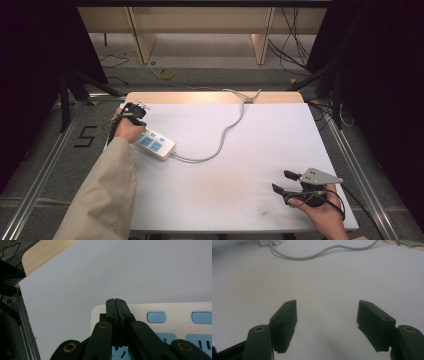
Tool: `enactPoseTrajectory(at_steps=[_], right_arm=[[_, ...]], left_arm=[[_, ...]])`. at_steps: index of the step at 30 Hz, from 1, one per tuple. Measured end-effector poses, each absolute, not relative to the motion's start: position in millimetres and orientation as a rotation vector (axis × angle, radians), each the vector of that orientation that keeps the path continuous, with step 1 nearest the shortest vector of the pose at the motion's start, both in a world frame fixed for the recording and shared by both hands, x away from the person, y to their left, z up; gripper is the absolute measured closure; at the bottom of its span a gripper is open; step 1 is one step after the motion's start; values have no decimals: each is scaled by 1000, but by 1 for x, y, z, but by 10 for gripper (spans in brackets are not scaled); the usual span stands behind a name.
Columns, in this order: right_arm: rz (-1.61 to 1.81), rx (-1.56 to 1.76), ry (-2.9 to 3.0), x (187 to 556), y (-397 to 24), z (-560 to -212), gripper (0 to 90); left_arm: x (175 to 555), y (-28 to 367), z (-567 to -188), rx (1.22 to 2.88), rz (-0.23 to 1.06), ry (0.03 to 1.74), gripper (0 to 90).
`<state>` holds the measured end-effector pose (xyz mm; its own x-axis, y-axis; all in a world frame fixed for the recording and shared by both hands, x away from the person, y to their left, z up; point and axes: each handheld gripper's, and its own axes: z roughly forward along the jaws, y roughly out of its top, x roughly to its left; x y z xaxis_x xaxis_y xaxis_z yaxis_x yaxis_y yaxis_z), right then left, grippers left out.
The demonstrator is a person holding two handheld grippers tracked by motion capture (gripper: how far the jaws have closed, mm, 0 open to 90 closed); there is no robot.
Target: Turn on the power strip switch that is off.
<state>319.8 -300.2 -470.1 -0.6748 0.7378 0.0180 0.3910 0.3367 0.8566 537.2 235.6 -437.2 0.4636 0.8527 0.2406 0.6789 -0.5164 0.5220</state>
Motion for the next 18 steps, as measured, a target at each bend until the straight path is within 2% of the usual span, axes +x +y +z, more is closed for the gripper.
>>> enactPoseTrajectory(at_steps=[18], right_arm=[[1274, 998, 2235, 320, -301, -470, 335]], left_arm=[[539, 236, -442, 2372, 672, 1308, 898]])
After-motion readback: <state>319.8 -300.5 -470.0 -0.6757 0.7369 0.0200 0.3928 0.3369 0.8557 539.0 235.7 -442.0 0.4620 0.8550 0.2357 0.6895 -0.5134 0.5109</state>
